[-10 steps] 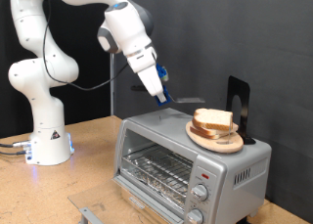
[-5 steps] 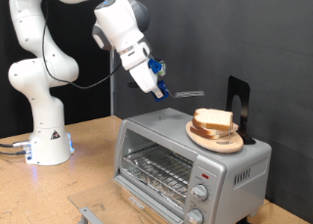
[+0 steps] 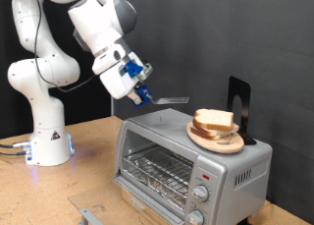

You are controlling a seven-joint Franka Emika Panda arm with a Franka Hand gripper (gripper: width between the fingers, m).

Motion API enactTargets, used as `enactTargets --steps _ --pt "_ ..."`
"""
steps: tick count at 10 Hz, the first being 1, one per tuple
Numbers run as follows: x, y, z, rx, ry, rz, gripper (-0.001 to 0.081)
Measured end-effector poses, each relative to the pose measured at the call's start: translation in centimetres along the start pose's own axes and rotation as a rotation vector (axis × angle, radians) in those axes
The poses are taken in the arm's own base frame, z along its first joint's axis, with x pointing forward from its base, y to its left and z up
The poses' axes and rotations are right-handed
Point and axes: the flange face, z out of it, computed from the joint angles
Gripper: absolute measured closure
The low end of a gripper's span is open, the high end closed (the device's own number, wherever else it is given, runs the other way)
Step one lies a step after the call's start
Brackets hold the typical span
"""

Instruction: Make a piece of toast with the oven

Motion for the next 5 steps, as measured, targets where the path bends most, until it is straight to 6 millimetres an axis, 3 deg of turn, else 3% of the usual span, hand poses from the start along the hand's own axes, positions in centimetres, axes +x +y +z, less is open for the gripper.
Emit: enactTargets --steps 5 --pt "-0.2 3.9 -2.6 0.022 -0.005 -0.022 0.0406"
